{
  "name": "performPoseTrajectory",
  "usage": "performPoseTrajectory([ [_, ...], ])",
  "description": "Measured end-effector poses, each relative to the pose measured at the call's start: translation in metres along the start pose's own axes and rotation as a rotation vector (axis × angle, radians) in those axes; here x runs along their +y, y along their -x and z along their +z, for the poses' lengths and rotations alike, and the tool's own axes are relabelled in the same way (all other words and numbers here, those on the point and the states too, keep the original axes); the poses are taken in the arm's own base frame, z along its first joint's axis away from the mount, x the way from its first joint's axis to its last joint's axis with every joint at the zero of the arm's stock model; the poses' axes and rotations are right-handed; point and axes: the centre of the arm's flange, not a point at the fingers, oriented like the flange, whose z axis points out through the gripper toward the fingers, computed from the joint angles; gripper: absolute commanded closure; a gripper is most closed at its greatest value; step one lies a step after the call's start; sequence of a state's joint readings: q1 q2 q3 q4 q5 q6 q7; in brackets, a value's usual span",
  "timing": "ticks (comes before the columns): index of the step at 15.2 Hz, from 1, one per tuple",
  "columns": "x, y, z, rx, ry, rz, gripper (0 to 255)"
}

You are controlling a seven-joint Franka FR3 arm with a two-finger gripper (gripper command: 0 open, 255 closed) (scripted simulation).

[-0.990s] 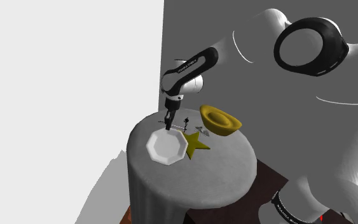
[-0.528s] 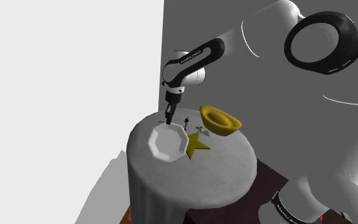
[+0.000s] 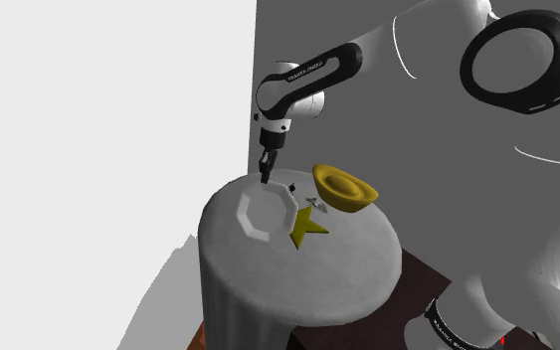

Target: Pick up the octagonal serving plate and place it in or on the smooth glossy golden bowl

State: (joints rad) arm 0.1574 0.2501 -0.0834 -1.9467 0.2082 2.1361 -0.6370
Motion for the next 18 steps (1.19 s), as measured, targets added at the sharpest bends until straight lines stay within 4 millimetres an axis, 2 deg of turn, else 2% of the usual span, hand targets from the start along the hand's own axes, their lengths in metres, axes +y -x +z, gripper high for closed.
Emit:
performPoseTrajectory([
  [11, -0.009, -0.002, -0.055, 0.0, 0.0, 0.0, 255],
  [13, 0.002, 0.011, -0.062, 0.0, 0.0, 0.0, 255],
  [18, 0.049, 0.048, -0.077, 0.0, 0.0, 0.001, 255],
])
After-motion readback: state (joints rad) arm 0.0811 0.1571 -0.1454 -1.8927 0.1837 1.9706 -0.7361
